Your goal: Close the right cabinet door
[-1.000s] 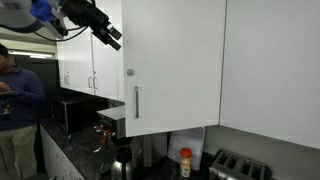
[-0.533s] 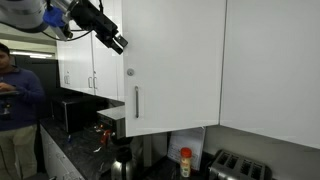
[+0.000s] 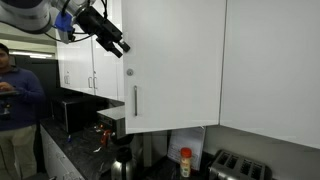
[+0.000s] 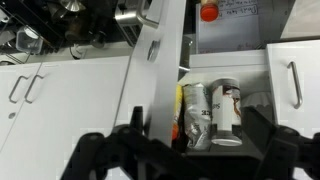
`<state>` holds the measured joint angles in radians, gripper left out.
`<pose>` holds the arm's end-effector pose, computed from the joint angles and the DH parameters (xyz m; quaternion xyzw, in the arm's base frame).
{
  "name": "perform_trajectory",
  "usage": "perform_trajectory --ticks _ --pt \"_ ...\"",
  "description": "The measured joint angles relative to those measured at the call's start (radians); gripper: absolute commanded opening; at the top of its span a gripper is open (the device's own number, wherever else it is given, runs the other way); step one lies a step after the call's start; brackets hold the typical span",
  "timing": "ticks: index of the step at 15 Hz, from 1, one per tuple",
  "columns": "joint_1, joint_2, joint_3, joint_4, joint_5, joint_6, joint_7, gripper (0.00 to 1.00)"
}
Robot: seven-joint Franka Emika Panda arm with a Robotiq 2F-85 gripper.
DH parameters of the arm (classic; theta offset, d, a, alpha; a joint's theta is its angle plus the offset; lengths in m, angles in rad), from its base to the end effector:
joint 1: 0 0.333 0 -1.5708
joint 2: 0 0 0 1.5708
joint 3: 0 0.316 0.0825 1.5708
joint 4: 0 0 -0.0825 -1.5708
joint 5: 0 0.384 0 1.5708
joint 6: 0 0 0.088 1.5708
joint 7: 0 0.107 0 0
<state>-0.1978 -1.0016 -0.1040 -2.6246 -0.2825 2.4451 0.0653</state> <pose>0.2888 -0.1018 0.6249 0.9084 -0.0999 0.3870 0.1230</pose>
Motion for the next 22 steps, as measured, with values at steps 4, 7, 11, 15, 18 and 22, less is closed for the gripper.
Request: perform_trajectory --ticks 4,7,11,15,18,22 --pt "0.036 0.024 0.0 0.0 0.004 0.017 -0.02 1.0" --pt "0.056 0.054 0.001 0.001 0.004 0.042 -0.038 1.0" --pt "0.063 0.132 0.001 0.018 0.004 0.089 -0.073 1.0" --pt "0.085 0.207 0.007 0.052 0.005 0.113 -0.101 1.0" --pt "0.104 0.259 0.008 0.082 0.005 0.124 -0.12 1.0" --pt "0.125 0.313 0.008 0.116 0.005 0.135 -0.141 1.0"
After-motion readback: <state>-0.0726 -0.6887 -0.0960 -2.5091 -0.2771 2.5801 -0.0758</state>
